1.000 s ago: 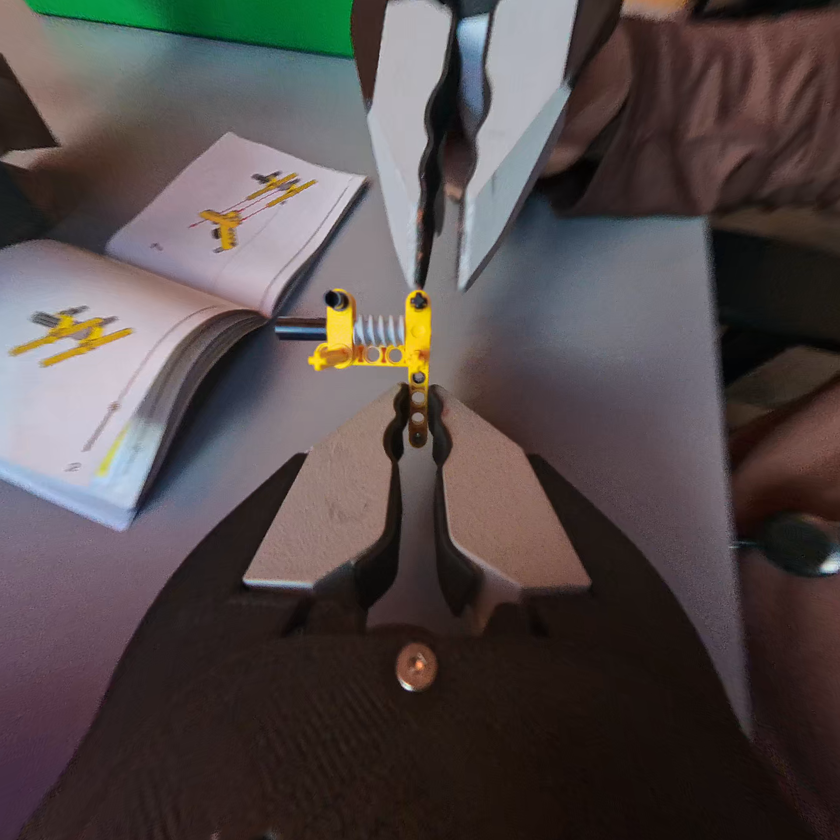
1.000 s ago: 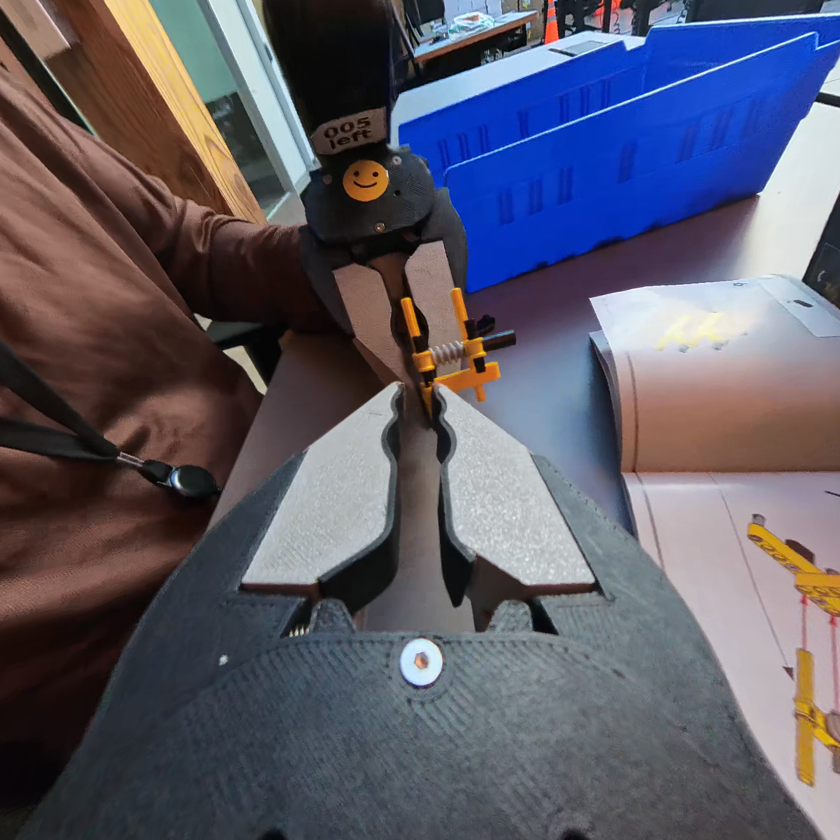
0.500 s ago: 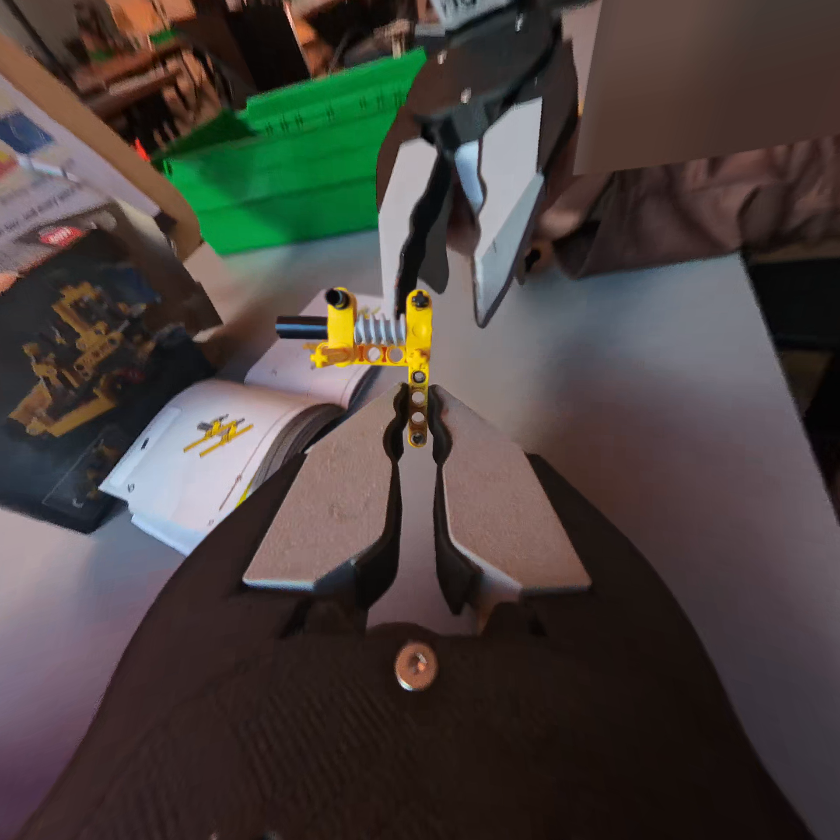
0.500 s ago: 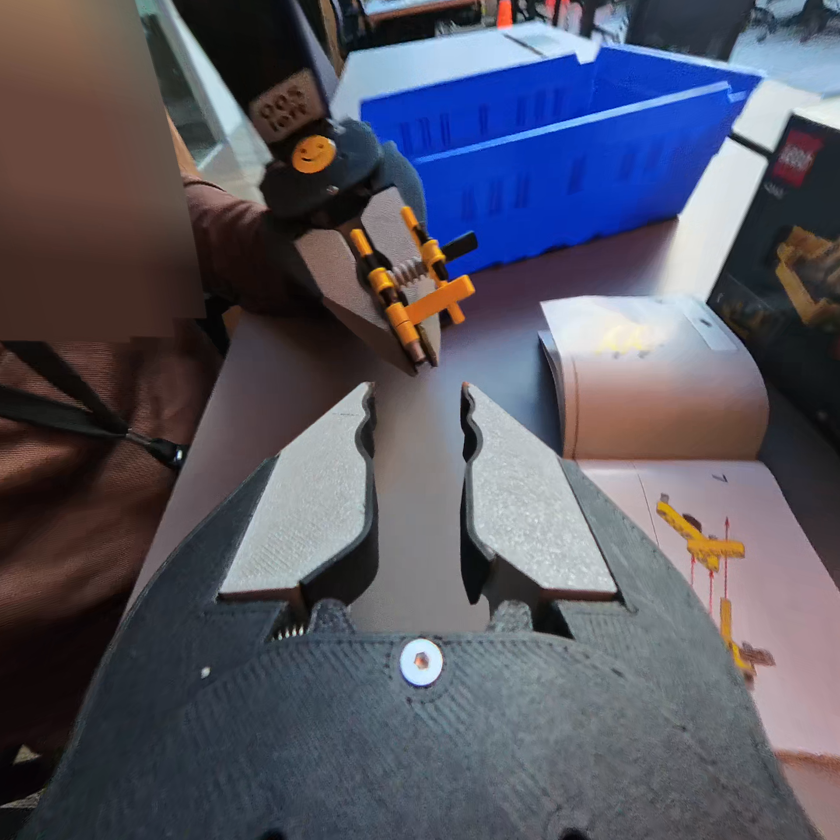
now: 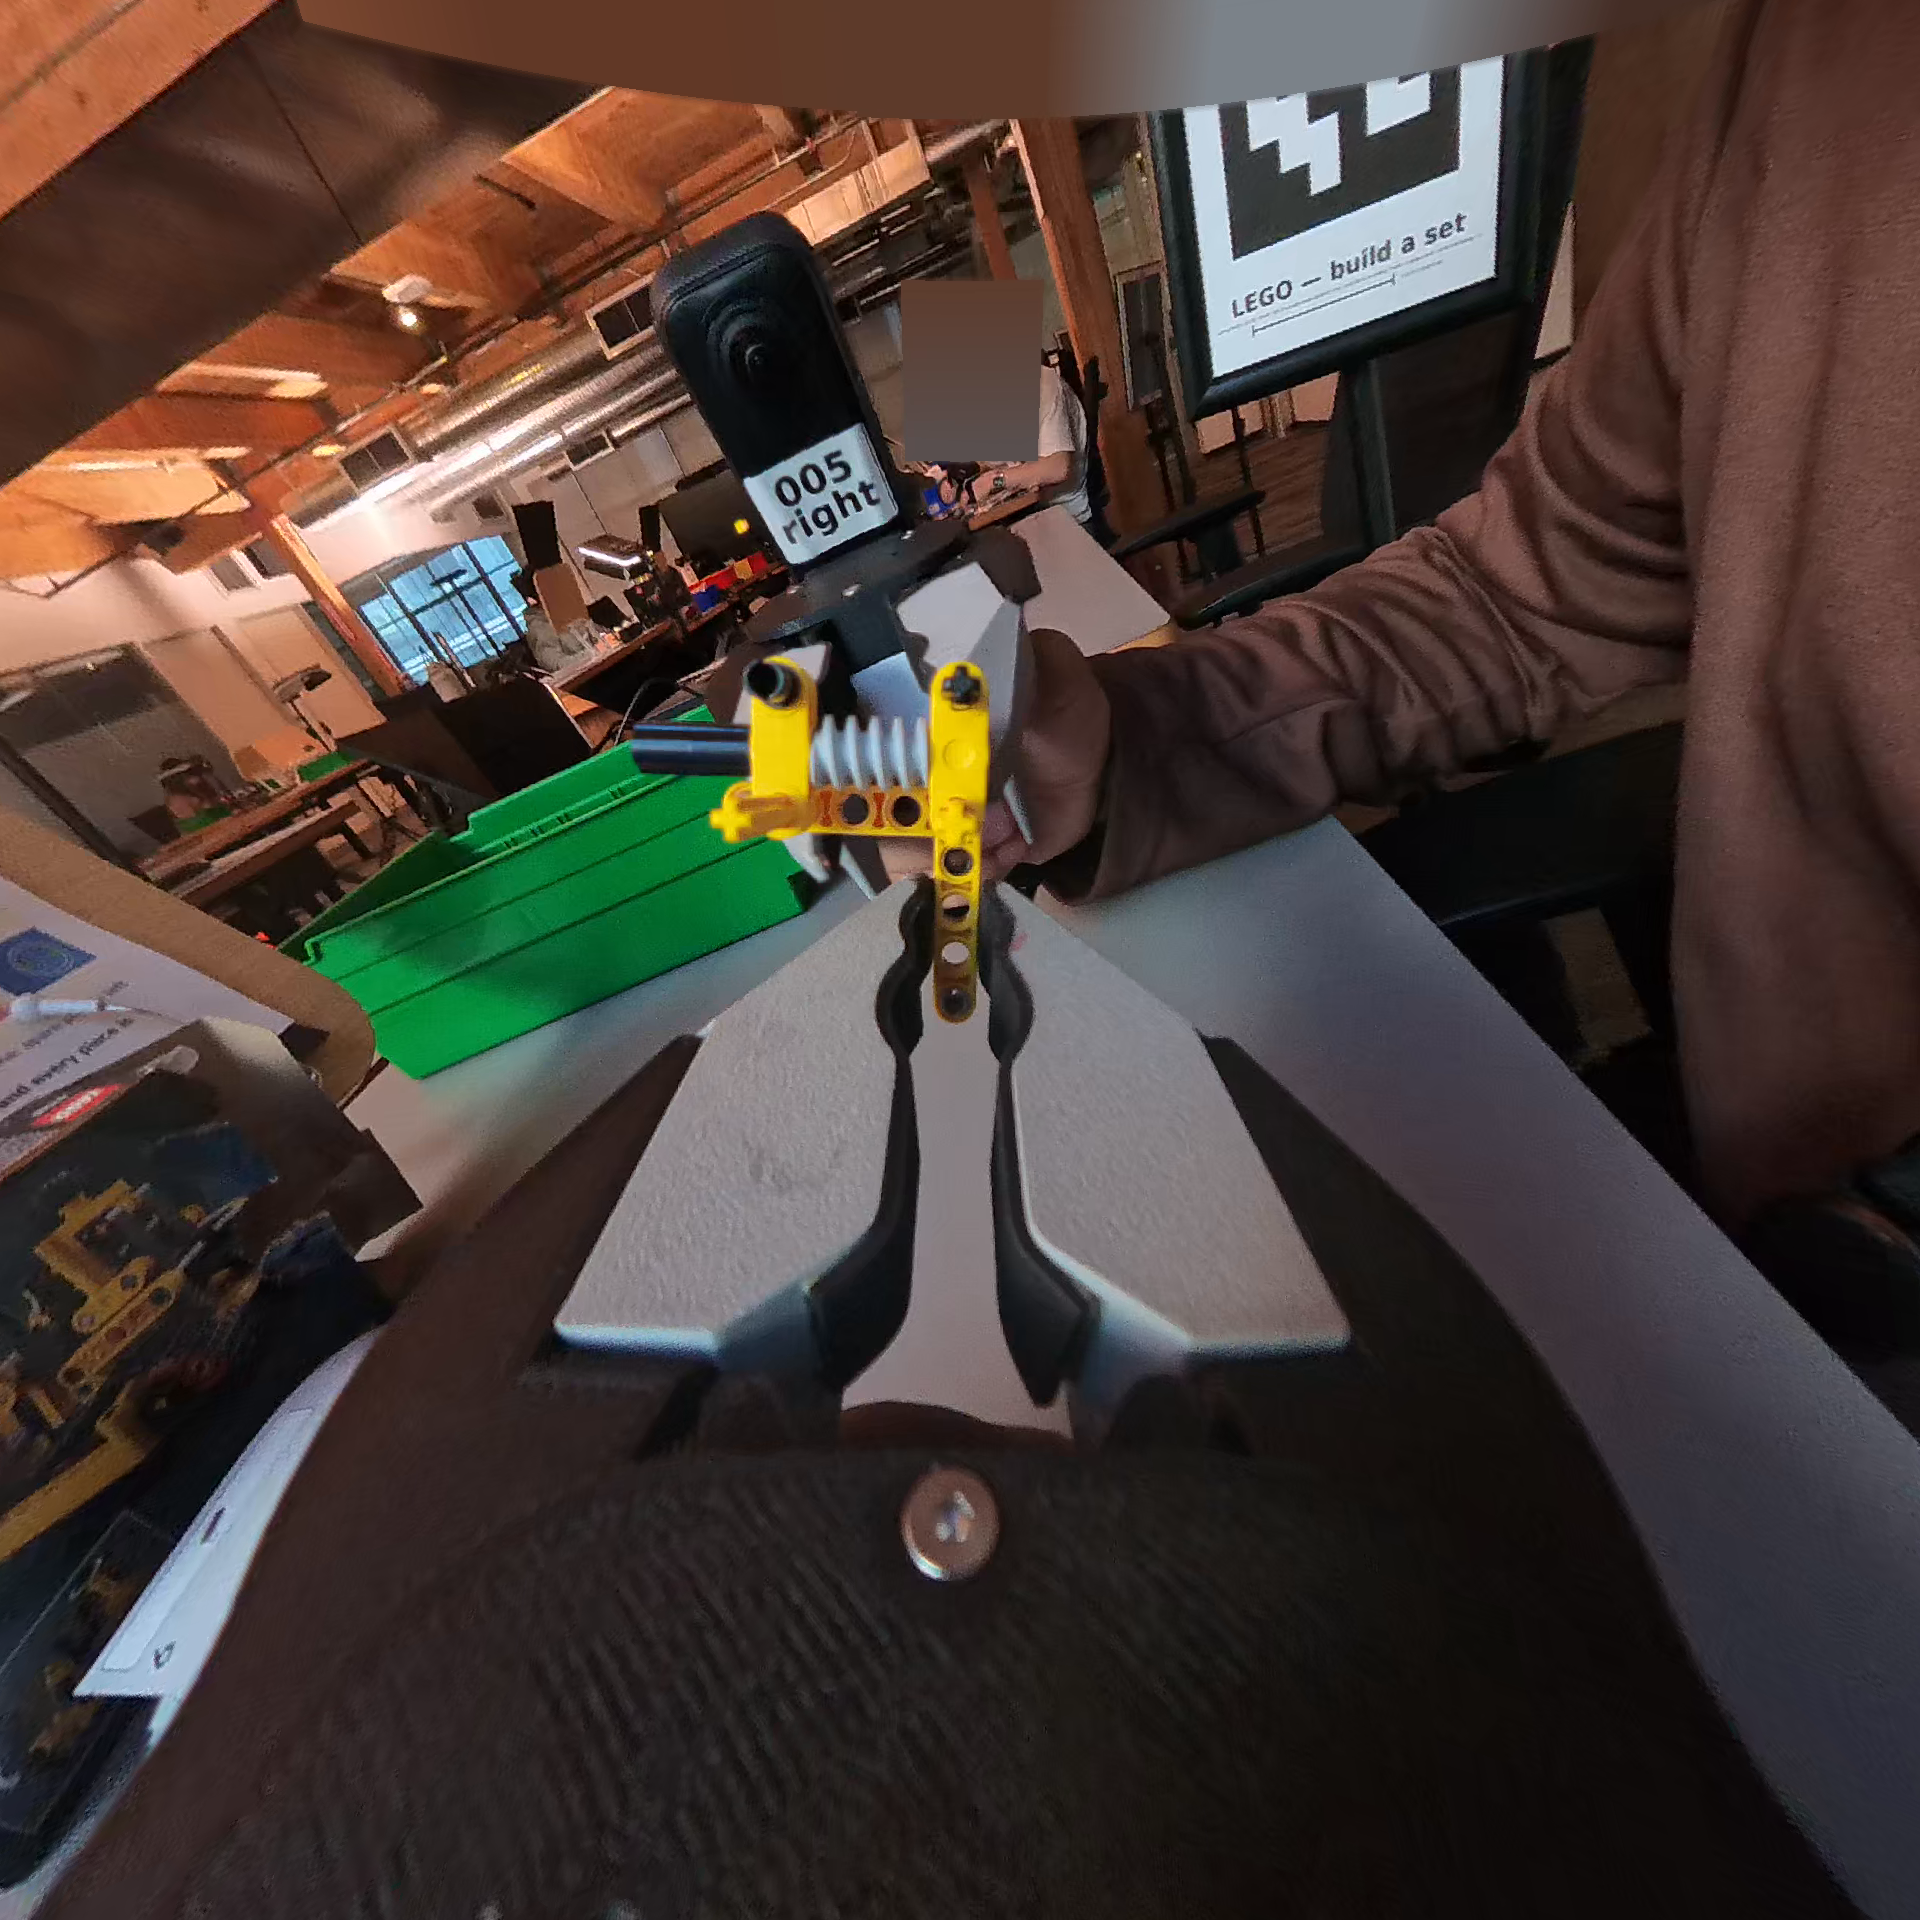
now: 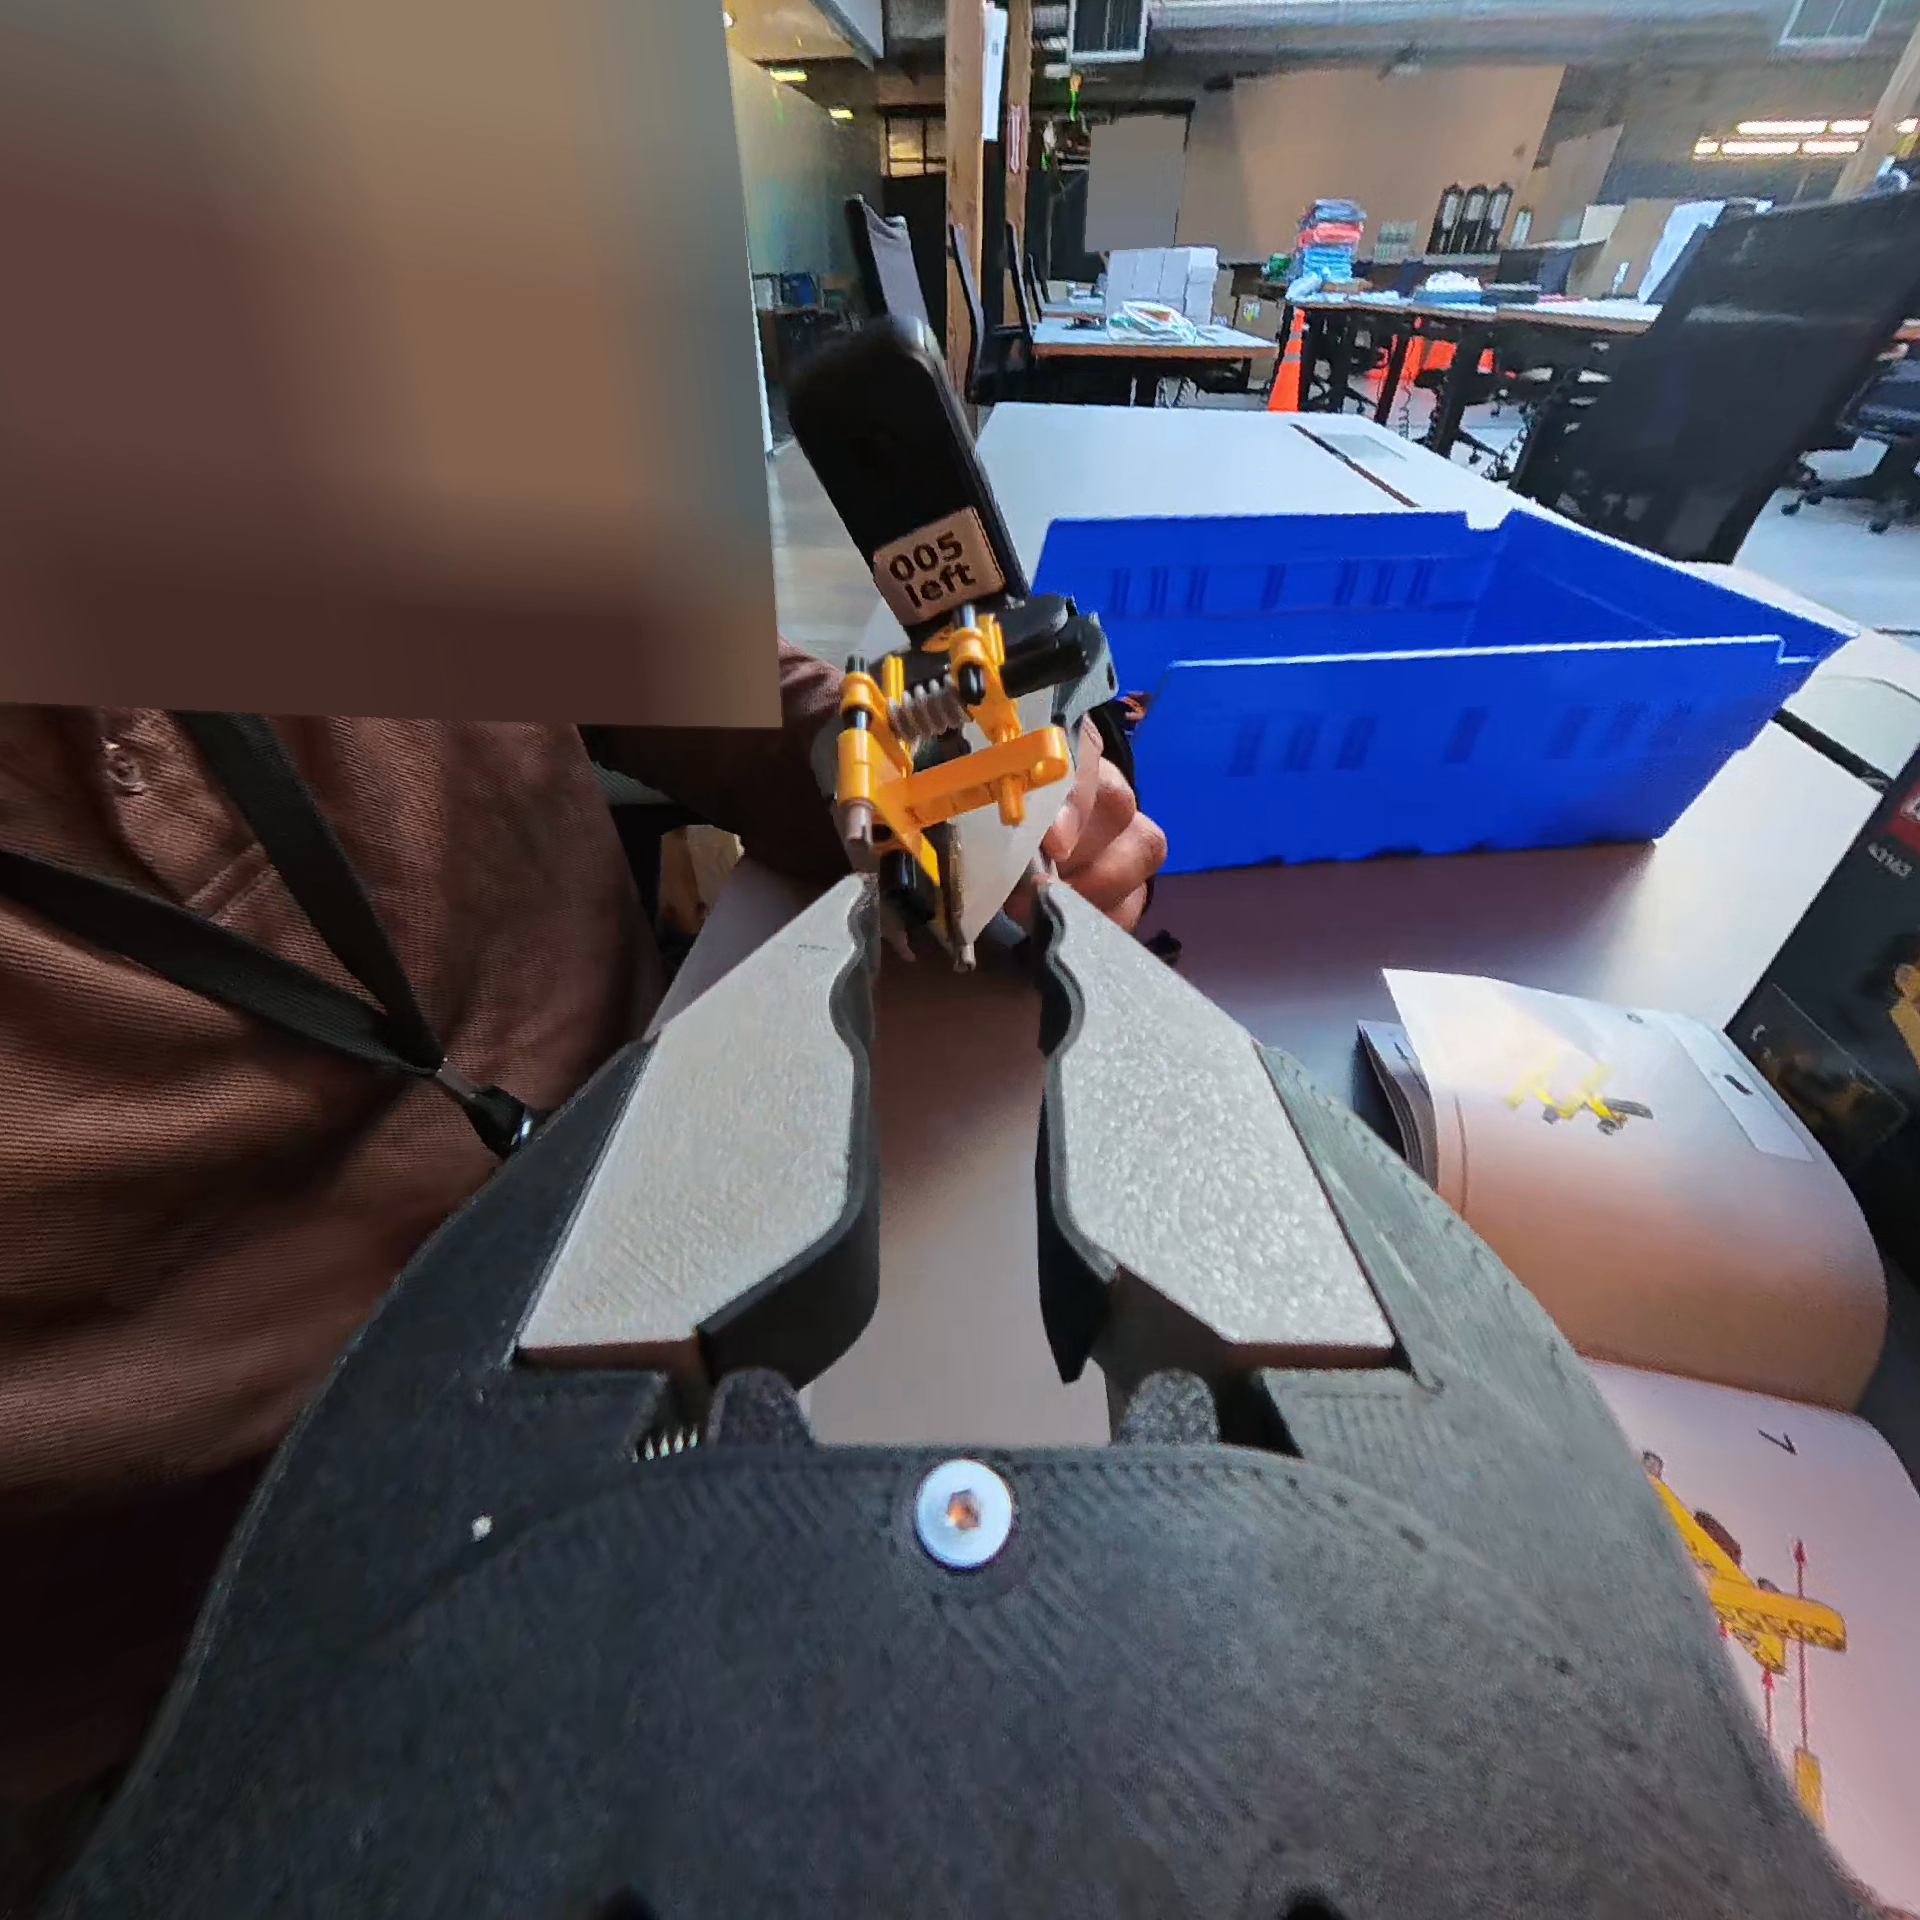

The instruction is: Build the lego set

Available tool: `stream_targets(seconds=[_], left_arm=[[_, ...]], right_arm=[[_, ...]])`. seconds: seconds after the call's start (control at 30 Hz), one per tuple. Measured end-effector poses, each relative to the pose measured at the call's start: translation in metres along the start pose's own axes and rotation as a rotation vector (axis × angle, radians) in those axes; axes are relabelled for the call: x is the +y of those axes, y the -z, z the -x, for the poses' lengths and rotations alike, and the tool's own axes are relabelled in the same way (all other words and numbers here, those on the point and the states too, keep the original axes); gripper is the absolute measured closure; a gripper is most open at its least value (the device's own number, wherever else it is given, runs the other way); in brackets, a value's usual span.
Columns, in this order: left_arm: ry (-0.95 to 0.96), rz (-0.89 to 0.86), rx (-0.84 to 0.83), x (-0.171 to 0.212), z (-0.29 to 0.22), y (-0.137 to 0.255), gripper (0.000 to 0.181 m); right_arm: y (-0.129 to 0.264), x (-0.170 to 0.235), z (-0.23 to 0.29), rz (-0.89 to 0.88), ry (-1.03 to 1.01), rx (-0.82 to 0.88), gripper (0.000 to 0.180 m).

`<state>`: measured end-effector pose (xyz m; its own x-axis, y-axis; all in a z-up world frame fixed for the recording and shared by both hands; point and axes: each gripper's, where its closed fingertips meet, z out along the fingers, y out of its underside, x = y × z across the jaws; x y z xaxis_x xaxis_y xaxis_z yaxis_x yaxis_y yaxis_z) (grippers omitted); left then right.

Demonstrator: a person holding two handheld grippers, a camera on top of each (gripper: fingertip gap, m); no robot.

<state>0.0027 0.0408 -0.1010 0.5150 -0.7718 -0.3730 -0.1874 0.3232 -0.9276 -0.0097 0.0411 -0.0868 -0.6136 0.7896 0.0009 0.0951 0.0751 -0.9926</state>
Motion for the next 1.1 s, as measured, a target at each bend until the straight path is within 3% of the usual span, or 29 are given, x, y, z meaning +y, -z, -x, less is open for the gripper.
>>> stream_targets(seconds=[0.17,0.33,0.57,0.67,0.77,0.83,1.1], left_arm=[[-0.119,0.035,-0.068,0.003,0.006,0.000,0.176],[-0.381,0.198,-0.297,0.012,0.033,0.007,0.176],[-0.470,0.299,-0.441,0.017,0.054,0.015,0.176],[-0.465,0.342,-0.492,0.022,0.062,0.018,0.176],[-0.489,0.382,-0.523,0.025,0.066,0.019,0.176],[-0.504,0.430,-0.561,0.029,0.072,0.022,0.176],[-0.641,0.532,-0.607,0.029,0.073,0.019,0.176]], right_arm=[[0.003,-0.004,-0.001,-0.008,0.007,0.018,0.152],[0.003,0.001,-0.014,0.009,-0.045,0.102,0.153],[-0.009,-0.001,-0.019,-0.013,-0.053,0.182,0.157],[-0.010,-0.001,-0.026,-0.011,-0.062,0.249,0.146],[-0.008,-0.001,-0.039,-0.012,-0.074,0.352,0.118],[-0.004,-0.004,-0.046,-0.029,-0.070,0.411,0.118],[-0.015,-0.004,-0.041,-0.051,-0.157,0.363,0.130]])
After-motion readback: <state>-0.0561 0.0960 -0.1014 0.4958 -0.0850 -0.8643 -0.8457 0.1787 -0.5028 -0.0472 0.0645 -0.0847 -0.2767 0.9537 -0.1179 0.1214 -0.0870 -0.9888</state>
